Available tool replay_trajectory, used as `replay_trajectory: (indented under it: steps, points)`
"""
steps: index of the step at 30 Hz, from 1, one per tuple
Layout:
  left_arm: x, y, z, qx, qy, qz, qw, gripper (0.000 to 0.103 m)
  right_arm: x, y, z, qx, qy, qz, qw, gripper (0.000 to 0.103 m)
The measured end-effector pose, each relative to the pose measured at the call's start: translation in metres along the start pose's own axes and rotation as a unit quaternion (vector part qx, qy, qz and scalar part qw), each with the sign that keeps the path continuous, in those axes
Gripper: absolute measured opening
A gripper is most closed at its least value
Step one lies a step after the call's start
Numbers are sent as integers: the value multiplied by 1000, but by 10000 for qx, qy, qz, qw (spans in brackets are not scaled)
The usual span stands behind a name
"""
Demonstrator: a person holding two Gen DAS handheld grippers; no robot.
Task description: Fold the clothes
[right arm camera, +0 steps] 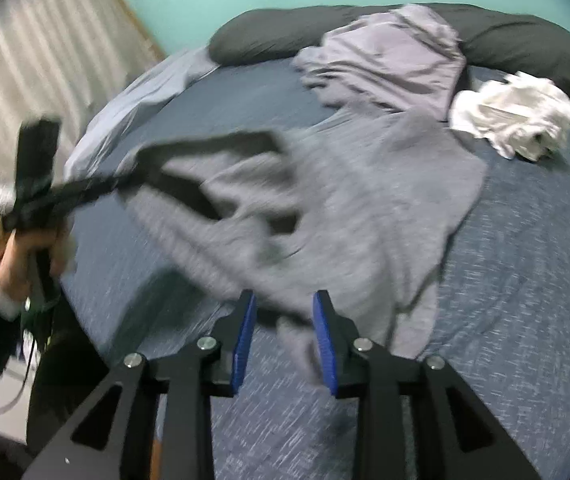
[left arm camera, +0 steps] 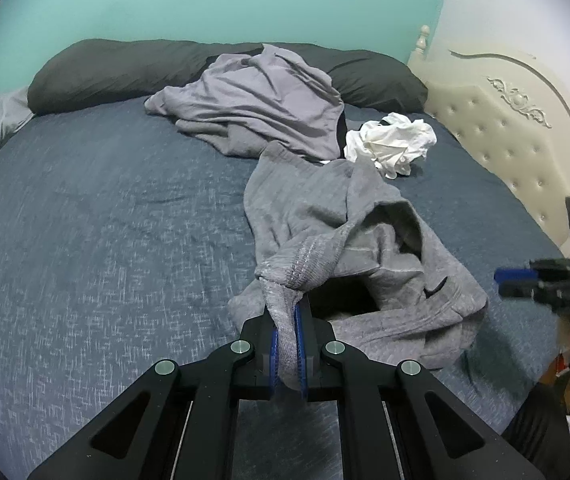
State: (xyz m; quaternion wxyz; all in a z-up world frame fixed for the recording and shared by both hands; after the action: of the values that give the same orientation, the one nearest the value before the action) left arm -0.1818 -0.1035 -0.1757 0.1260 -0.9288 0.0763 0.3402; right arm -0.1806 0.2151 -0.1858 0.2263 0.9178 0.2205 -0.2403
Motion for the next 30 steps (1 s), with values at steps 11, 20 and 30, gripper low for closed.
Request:
replay_trajectory:
  steps: [11, 20, 30]
  points:
    - [6, -10, -1, 68, -1, 140, 9999, 7, -54, 1, 33, 424, -103, 146, 9989, 53]
    - [15, -22, -7, 179, 7, 376, 9991, 7, -74, 4, 69, 802, -13, -23, 9968, 42]
    - [16, -19, -6, 119, -11, 332, 9994, 7, -58, 6, 39, 889, -383, -504, 9940, 2]
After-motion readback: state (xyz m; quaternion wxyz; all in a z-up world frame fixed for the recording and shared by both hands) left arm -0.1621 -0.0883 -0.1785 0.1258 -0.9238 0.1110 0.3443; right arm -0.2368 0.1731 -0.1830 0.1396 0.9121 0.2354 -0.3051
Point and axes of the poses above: each gripper's, at about its wrist camera, not at the fingertips, and z roughly the way its jaws point, y to its left, x to its underside, the point moved 1 cm from there along z, roughly the way its jaws point, and after that the axes turned 2 degrees about y, right-handed, at the moved point
